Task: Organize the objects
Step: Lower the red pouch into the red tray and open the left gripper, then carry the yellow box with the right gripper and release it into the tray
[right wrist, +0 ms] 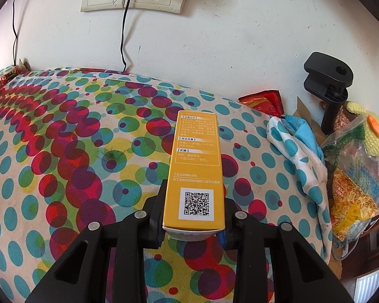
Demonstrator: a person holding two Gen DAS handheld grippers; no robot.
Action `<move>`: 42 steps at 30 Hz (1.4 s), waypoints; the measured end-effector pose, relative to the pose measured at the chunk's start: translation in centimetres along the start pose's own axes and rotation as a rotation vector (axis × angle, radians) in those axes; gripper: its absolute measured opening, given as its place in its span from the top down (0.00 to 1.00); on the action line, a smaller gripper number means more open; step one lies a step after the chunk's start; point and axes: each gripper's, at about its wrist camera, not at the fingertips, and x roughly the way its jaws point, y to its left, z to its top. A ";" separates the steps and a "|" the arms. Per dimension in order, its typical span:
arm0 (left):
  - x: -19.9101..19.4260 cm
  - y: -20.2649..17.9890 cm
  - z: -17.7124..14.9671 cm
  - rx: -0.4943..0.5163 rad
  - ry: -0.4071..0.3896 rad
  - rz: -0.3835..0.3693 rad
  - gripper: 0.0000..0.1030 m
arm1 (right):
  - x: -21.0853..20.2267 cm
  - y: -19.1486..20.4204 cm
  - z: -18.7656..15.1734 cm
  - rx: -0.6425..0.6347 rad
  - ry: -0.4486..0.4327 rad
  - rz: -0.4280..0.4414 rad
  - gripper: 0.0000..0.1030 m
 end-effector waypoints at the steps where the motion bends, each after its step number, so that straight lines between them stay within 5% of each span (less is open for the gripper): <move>1: -0.2 0.0 -0.1 0.003 -0.001 -0.002 0.49 | 0.0 0.0 0.0 -0.001 0.000 -0.001 0.71; 12: -5.4 1.2 -3.5 0.009 -0.061 -0.027 0.49 | 0.0 0.1 0.1 -0.003 0.002 -0.003 0.72; 27: -10.8 2.6 -14.7 -0.025 -0.064 -0.071 0.49 | -3.8 2.1 -1.0 0.064 0.011 0.108 0.73; 33: -11.0 3.5 -16.7 -0.052 -0.042 -0.087 0.49 | -9.2 7.0 -0.1 0.026 -0.059 0.250 0.73; 42: -13.0 6.1 -17.0 -0.095 -0.084 -0.066 0.49 | -17.6 19.8 1.3 -0.166 -0.161 0.481 0.73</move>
